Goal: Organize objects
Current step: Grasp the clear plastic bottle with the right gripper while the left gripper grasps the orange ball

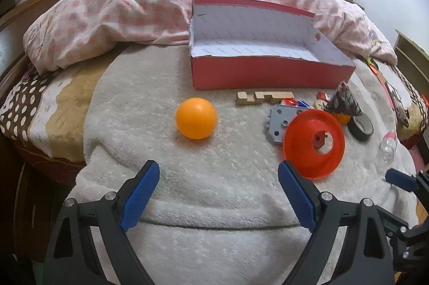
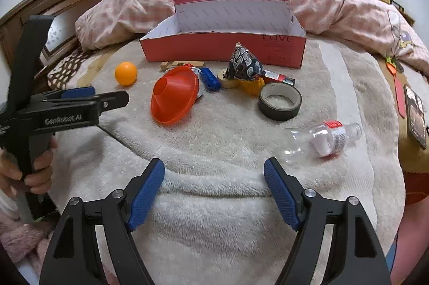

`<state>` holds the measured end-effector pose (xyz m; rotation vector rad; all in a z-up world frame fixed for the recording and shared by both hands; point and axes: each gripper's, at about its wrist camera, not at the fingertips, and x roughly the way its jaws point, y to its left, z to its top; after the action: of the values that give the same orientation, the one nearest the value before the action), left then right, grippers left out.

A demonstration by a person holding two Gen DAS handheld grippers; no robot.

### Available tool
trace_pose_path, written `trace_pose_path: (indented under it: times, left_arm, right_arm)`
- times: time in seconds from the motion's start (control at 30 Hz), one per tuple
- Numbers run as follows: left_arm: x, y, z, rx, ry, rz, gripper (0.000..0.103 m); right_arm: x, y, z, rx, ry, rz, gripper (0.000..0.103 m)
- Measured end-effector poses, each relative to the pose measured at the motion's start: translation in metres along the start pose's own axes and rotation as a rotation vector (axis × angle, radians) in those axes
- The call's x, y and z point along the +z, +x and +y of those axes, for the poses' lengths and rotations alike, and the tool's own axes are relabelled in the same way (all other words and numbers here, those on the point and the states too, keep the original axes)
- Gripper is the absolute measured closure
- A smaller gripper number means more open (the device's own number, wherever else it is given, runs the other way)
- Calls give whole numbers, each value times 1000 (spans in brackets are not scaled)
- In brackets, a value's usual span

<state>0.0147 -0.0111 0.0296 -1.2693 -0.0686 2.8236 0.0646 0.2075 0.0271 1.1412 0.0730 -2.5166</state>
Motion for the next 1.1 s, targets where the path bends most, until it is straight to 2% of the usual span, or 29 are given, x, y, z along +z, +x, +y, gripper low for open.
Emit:
trace_pose_path:
  times: [0.27,0.47,0.73,1.07,1.1]
  left_arm:
    - [-4,1,-2,-8,3,6,12]
    - [-6,4,-5,-11,8,16,12]
    - [-6,4,-5,-10,9,13,12]
    - [-4,7,1,-11,-3,17,12]
    - [-3,7,1,-10,-4,15,12]
  right_arm:
    - [3,-12,-29,1,53,77,24]
    - [13,-21,-63,-33,145,73,24]
    - [31,6,-89,0,301,89,24]
    - [52,26,-92,-41,262,77,25]
    - [53,26,-90,-51,245,67,30]
